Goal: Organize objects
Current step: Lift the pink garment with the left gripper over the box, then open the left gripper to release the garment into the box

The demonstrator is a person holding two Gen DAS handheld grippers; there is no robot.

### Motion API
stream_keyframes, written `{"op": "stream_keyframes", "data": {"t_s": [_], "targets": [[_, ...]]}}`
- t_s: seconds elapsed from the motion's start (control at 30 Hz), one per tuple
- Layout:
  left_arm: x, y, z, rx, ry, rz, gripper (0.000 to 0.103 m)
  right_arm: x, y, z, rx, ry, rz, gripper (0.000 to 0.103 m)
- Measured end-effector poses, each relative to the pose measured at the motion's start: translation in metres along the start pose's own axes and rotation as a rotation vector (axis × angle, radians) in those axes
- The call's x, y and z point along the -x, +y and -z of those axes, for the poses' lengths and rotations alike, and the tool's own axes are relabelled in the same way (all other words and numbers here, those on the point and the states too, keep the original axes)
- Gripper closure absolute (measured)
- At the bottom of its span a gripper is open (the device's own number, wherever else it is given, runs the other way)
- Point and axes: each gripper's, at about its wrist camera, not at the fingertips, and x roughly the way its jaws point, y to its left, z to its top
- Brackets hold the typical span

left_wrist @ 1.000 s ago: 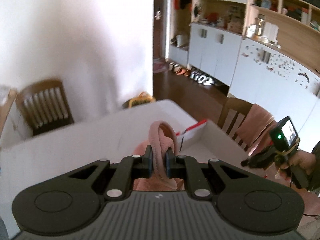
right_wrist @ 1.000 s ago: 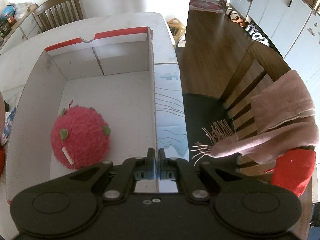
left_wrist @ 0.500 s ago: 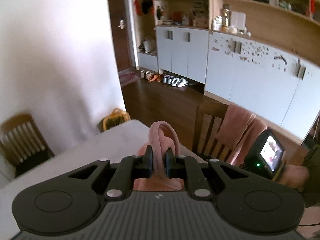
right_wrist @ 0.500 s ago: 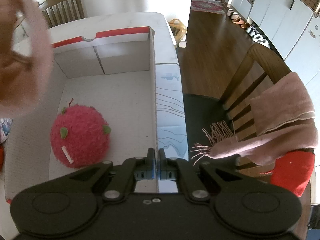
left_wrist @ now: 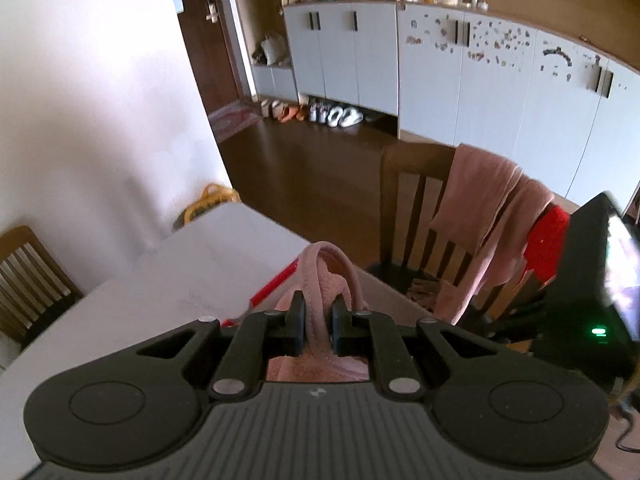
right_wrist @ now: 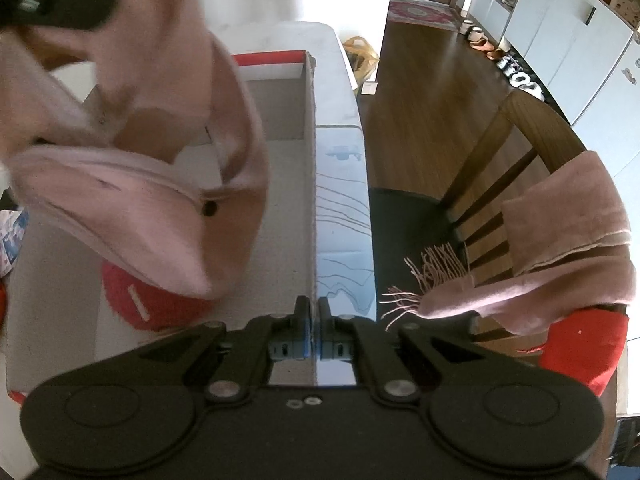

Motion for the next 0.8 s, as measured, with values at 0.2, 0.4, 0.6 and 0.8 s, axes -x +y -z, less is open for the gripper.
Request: {"op": "stream_keyframes", "data": {"t_s": [0.2, 0.4, 0.6, 0.8], "targets": [[-0.034, -0.009, 0.014, -0.038, 0.104, 0.033, 0.092, 0.0, -0.001, 0.0, 0.004, 0.003, -0.005, 0.101], [-0.061, -0.015, 0.026, -0.074, 0.181, 0.044, 0.092, -0.001, -0.003, -0.001, 0.003, 0.009, -0.012, 0.102], [-0.077, -0.019, 0.036, -0.088, 0.231, 0.052, 0.092, -0.004, -0.003, 0.001, 0.005, 0.017, -0.015, 0.102], [-0.085, -0.023, 0.046, -0.105, 0.262, 0.06, 0.091, -0.005, -0.002, 0.0, 0.01, 0.022, -0.015, 0.102]]}}
